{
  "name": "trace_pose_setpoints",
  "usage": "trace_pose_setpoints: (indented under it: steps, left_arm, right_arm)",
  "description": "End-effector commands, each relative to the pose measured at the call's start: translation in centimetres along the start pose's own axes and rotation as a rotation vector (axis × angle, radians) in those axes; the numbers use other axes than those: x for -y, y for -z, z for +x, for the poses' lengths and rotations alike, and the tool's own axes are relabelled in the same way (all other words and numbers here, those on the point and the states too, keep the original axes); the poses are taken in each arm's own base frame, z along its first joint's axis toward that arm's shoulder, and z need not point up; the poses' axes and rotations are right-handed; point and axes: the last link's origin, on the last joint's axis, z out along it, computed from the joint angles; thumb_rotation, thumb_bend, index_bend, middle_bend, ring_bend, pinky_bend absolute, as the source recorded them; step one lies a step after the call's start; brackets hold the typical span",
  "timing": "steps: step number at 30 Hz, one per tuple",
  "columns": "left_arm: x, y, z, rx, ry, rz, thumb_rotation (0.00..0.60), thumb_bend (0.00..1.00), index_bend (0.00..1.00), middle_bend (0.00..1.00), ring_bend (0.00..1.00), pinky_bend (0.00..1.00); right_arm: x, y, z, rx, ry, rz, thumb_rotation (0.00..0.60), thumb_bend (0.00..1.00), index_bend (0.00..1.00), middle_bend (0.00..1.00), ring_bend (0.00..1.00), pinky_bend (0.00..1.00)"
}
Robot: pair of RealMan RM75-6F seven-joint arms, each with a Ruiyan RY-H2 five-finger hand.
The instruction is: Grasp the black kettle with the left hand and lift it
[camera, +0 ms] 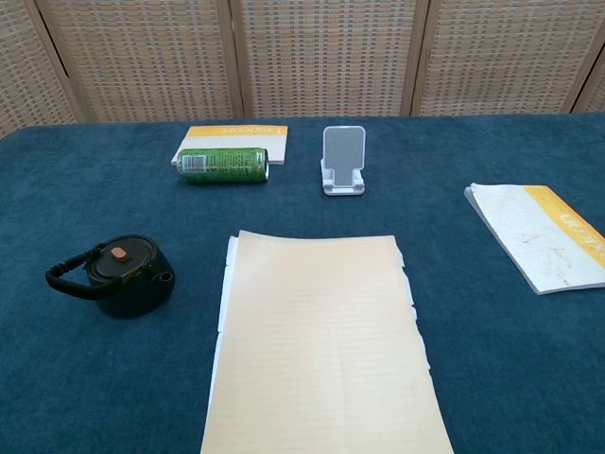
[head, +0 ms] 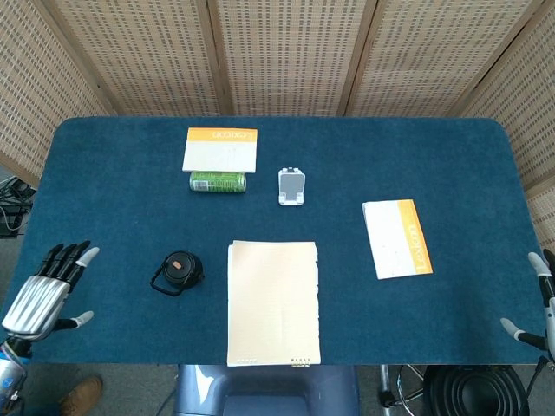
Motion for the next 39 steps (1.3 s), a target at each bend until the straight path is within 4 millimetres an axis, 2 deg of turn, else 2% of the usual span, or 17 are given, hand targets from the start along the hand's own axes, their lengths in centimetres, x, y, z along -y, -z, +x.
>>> trace_pose_setpoints:
  steps: [1,3,8,16,28,39]
  left_arm:
    - [-2.2,-2.6,0.0,0.021,0.022,-0.096,0.600,0.00,0.05,0.09,0.07,0.00]
    - [-3.1,-3.6,0.2,0.021,0.021,-0.130,0.600,0.00,0.15,0.21,0.16,0.00]
    - [-4.5,-5.3,0.2,0.065,0.025,-0.172,0.600,0.00,0.29,0.33,0.26,0.00]
    - [-6.0,-6.5,-1.2,0.171,0.068,-0.212,0.600,0.00,0.29,0.33,0.26,0.00]
    - [-7.1,-7.4,-3.6,0.247,0.092,-0.245,0.600,0.00,0.30,0.33,0.26,0.00]
    - [-6.6,-7.3,-4.1,0.285,0.055,-0.235,0.600,0.00,0.33,0.35,0.26,0.00]
  right_arm:
    - [-0.1,-0.2,0.0,0.001,0.000,-0.006,0.600,0.00,0.00,0.00,0.00,0.00]
    - [-0.2,-0.3,-0.1,0.003,0.001,-0.012,0.600,0.00,0.00,0.00,0.00,0.00]
    - [-0.3,-0.4,-0.1,0.005,0.001,-0.018,0.600,0.00,0.00,0.00,0.00,0.00]
    - [-0.4,-0.5,-0.1,0.006,0.000,-0.020,0.600,0.00,0.00,0.00,0.00,0.00]
    - [-0.5,-0.5,-0.1,0.006,-0.001,-0.025,0.600,0.00,0.00,0.00,0.00,0.00]
    - [-0.5,-0.6,-0.2,0.010,-0.003,-0.026,0.600,0.00,0.00,0.00,0.00,0.00]
